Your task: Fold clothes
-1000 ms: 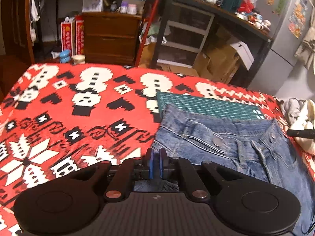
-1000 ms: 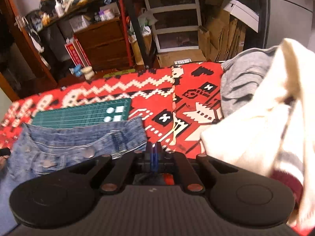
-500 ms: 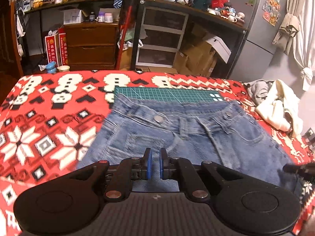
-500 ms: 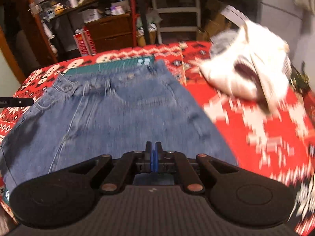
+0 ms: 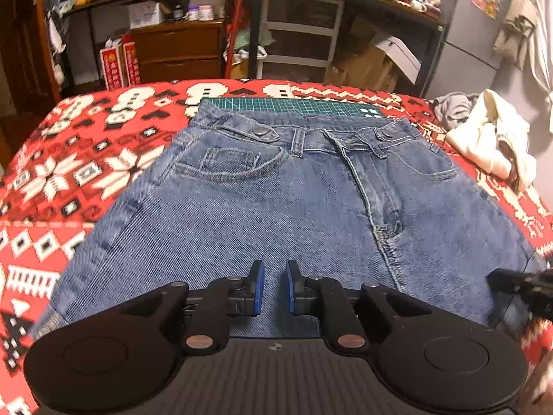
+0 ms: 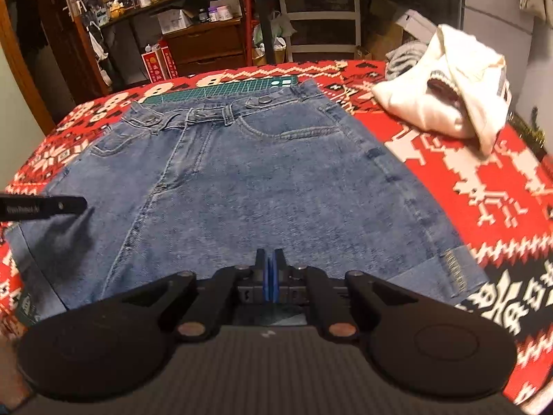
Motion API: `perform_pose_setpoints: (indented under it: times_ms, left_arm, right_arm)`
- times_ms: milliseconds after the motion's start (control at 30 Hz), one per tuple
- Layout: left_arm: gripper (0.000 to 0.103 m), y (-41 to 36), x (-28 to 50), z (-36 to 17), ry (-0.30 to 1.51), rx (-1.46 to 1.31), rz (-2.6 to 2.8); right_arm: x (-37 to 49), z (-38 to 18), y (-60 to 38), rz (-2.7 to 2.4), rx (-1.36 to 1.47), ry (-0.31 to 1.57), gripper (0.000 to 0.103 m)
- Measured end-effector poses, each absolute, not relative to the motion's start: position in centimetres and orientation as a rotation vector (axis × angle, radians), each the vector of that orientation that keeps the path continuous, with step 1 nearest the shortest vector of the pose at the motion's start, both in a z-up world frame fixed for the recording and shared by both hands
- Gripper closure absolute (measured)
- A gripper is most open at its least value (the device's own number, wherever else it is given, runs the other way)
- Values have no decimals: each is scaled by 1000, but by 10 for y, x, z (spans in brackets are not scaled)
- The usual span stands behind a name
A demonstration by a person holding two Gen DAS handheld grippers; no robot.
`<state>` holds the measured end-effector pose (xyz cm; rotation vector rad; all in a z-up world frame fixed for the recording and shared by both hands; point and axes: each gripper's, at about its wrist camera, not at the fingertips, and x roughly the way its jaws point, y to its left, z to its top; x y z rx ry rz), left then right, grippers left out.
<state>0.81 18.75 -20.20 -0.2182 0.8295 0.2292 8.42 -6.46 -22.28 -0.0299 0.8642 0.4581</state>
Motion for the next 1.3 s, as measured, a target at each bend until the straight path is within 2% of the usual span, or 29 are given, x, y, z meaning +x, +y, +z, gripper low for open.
perform_pose_setpoints:
  times_ms: [533, 667, 700, 800, 933, 1000, 1067, 1200, 1233, 1300]
  left_arm:
    - [89, 175, -1, -213, 864, -134, 238]
    - [89, 175, -10, -209, 853, -164, 246]
    - [87, 176, -12, -208, 845, -172, 246]
    - [72, 178, -15, -203, 810, -186, 252]
    - [64, 184, -14, -202, 772, -197, 257]
    - [62, 187, -13, -203, 757, -193, 257]
    - [58, 190, -13, -202, 734, -194, 269]
    - [36, 197, -14, -200, 688, -195, 292]
    - [33, 198, -14, -199, 675, -191, 294]
    - [28, 198, -17, -198, 650, -167, 283]
  right_arm:
    - [67, -221, -57, 461, -130, 871, 100]
    - [61, -212, -59, 464, -117, 818, 100]
    - [61, -210, -58, 462, -121, 805, 100]
    - [61, -205, -54, 472, -130, 772, 100]
    - [65, -205, -55, 469, -108, 730, 98]
    - [67, -205, -59, 459, -76, 713, 88]
    - [71, -207, -61, 448, -66, 705, 86]
    - [81, -217, -60, 431, -61, 721, 67]
    - [83, -220, -59, 434, -69, 733, 66]
    - [87, -229, -56, 440, -96, 756, 57]
